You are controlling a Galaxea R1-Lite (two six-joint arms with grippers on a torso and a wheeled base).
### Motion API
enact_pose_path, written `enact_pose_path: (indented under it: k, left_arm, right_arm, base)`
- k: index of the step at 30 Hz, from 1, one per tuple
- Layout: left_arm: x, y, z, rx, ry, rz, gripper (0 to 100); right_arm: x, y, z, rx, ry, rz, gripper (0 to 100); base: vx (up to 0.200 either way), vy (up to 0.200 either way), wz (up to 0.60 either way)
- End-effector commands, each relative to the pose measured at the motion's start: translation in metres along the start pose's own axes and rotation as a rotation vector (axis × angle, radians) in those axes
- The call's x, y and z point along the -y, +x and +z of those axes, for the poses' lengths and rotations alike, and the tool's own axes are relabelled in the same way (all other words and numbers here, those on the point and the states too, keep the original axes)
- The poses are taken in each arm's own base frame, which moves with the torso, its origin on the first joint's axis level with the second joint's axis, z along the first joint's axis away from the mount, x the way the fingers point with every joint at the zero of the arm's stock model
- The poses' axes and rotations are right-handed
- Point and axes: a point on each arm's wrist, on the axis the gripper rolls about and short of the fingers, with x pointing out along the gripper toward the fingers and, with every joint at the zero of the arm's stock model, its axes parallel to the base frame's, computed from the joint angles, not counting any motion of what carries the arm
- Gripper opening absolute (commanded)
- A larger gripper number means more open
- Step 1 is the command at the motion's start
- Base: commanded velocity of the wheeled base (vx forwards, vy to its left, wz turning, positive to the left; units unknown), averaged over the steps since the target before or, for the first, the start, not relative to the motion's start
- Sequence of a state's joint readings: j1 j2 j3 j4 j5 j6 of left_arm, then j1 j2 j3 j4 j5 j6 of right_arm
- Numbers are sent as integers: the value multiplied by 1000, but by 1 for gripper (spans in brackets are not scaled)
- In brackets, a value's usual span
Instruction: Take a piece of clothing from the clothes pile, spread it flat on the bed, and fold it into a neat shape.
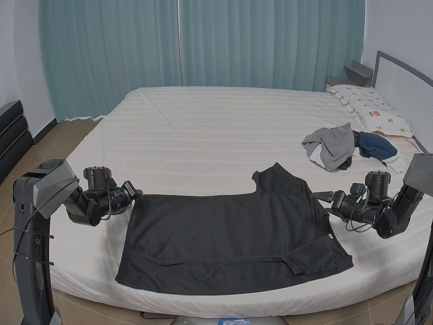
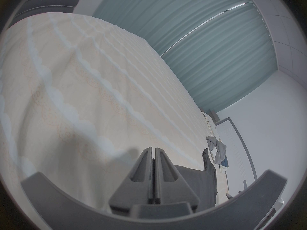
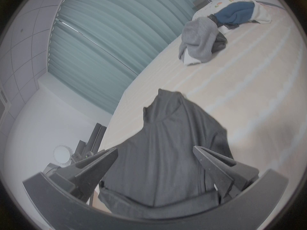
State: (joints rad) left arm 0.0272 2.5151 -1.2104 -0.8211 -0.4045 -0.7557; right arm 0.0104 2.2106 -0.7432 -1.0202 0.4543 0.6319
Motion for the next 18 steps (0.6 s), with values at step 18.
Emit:
enact_pose_path:
  k: [18]
  left_arm:
    - [1, -2, -1, -6, -25, 6, 0]
  right_arm:
    - [41, 155, 33, 42, -73, -177, 100]
  base:
    - [0, 0, 0]
